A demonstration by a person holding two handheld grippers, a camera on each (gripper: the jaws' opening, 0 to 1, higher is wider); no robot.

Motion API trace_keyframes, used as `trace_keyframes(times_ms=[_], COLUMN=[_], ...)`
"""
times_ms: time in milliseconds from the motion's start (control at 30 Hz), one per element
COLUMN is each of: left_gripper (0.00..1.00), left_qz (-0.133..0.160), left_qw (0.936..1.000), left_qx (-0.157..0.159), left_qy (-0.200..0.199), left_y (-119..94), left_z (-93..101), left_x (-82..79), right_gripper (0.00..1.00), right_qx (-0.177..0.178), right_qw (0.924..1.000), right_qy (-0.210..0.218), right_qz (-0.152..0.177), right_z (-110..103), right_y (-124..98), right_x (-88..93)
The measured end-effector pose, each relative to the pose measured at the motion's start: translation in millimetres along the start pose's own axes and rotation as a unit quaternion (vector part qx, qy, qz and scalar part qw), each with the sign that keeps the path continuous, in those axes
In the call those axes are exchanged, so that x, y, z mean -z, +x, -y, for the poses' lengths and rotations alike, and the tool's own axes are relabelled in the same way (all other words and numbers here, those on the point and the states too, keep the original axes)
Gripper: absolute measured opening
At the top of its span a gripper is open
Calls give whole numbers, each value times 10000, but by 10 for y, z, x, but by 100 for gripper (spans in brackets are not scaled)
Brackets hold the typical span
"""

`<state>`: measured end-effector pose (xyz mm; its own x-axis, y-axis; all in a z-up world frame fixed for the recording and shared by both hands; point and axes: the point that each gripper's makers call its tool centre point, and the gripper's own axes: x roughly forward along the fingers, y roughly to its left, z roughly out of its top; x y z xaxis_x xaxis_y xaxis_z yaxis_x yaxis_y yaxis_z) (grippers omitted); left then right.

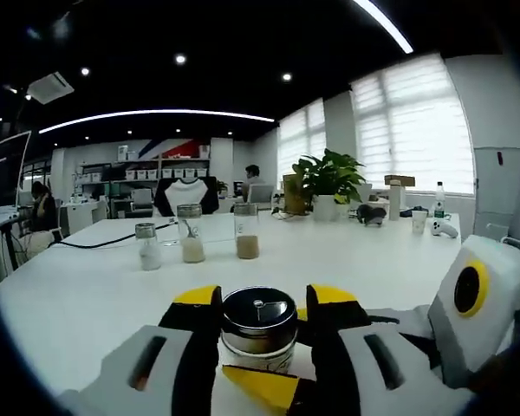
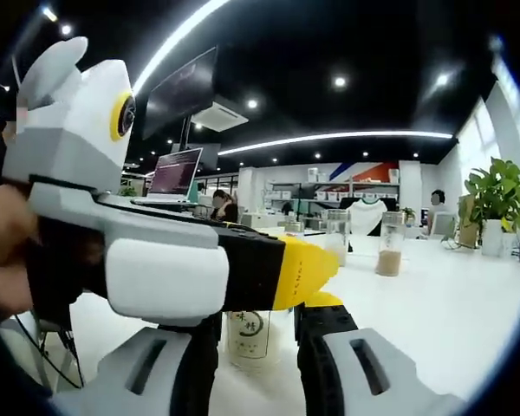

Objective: Rotate the seasoning bottle until the label or dispensing opening points toward the visible target arrow and the bottle remains upright within the marked orientation range

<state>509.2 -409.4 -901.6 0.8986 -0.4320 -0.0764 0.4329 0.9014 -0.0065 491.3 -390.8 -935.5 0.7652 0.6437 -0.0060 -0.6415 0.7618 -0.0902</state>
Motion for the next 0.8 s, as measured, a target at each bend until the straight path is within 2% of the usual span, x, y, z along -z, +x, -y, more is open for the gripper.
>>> trace_keyframes(times_ms=[233,467,667,733,767,800], left_gripper=[36,36,38,38,38,39], left_qz=[-92,-98,-142,-166,-174,-179], left_qw=[9999,9999,9999,9998,9998,9998], left_qx=[-40,14,75,67,39,19], left_qy=[44,34,40,66,70,63], left_y=[24,43,33,29,26,19], left_z=[-25,-36,-56,-85,-112,-130], left_x=[34,29,31,39,44,50], right_gripper=[33,46,46,44,44,43], right_qx=[-268,-287,-416,-457,-486,-448], right_qw=[9995,9993,9989,9988,9983,9981], right_qy=[112,198,183,72,-293,-415], right_qz=[-99,-158,-139,-139,-122,-109], right_z=[20,174,181,175,176,190], right_y=[-28,-66,-121,-152,-171,-186], right_x=[34,57,42,34,15,5])
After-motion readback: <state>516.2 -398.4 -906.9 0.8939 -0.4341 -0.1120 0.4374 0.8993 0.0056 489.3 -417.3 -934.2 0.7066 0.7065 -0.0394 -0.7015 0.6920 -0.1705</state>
